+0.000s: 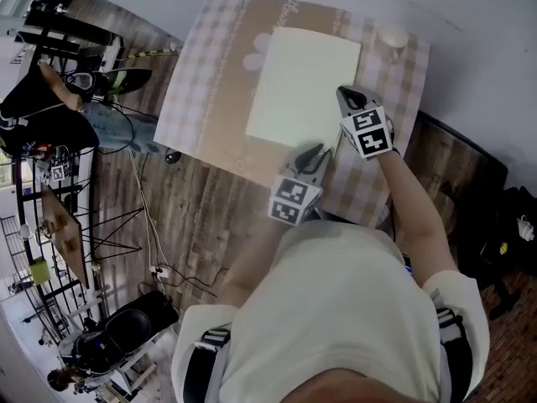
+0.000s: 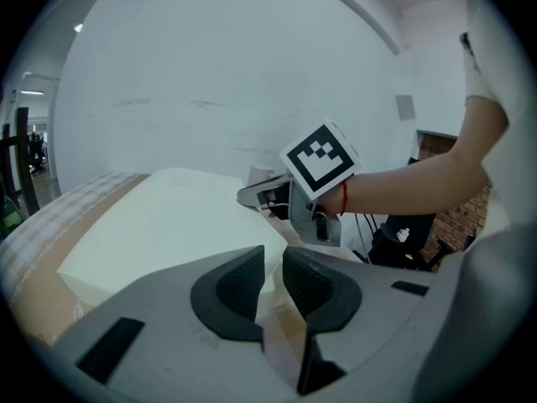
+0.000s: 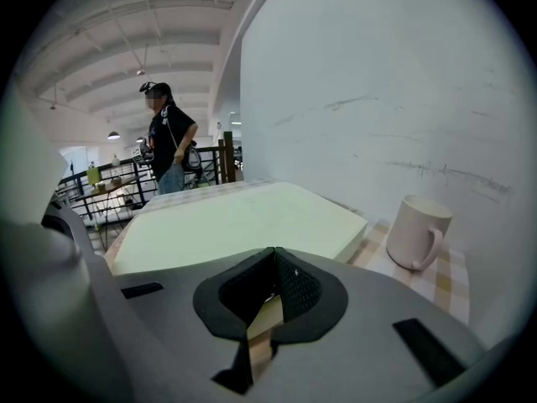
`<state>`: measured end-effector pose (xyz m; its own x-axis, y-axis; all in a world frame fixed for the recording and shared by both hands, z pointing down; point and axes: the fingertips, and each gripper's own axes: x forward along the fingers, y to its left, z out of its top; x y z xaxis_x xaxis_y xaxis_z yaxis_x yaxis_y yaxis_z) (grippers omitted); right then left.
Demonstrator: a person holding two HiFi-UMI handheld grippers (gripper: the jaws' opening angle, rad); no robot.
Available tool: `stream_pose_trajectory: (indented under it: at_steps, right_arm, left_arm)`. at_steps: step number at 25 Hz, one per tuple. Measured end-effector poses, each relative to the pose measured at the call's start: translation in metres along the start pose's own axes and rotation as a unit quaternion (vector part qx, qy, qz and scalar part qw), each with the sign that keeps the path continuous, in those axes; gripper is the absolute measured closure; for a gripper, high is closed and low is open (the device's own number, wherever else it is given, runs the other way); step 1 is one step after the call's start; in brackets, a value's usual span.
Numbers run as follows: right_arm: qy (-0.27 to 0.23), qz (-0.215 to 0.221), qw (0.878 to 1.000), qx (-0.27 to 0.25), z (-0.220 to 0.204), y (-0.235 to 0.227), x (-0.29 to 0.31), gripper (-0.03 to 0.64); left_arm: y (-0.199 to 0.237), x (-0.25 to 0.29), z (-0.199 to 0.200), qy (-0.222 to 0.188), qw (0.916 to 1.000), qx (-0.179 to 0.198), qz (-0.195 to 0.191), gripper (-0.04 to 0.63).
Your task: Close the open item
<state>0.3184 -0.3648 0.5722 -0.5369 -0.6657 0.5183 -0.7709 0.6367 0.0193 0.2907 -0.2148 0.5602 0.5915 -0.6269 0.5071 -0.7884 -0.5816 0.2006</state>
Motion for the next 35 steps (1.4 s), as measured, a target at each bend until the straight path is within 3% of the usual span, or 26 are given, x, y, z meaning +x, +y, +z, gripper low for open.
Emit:
stream_pose_trajectory:
  at_steps: [3, 6, 8, 15, 21, 30, 35]
  right_arm:
    - [-0.003, -0.006, 1.0, -0.005, -0.001, 0.001, 0.0, 0.617]
    - [0.012, -0.01, 1.0, -0.008, 0.0, 0.001, 0.002, 0.617]
    - [0.022, -0.014, 1.0, -0.003, 0.0, 0.0, 0.001, 0.617]
    - [0.02, -0.021, 0.999, 0.028, -0.002, -0.004, 0.002, 0.617]
    - [-0.005, -0.017, 1.0, 0.022, 0.011, 0.001, -0.011, 0.617]
    - [-0.094, 0.004, 0.994, 0.051, 0.052, 0.068, -0.081, 0.617]
    - [-0.104, 0.026, 0.993, 0.051, 0.061, 0.121, -0.114, 0.617]
  left_arm:
    - [-0.001, 0.0, -0.005, -0.006, 1.0, -0.001, -0.003, 0.519]
    - [-0.004, 0.0, -0.004, -0.016, 0.9989, -0.039, -0.021, 0.476]
    - [-0.002, -0.003, -0.005, -0.021, 0.9971, -0.071, -0.021, 0.543]
    - [0.014, -0.026, -0.003, -0.053, 0.9931, -0.103, 0.017, 0.552]
    - [0.03, -0.053, 0.006, -0.073, 0.9892, -0.111, 0.062, 0.565]
    - [0.045, -0.116, 0.009, -0.102, 0.9816, -0.129, 0.097, 0.565]
    - [0.049, -0.147, 0.01, -0.118, 0.9786, -0.131, 0.106, 0.565]
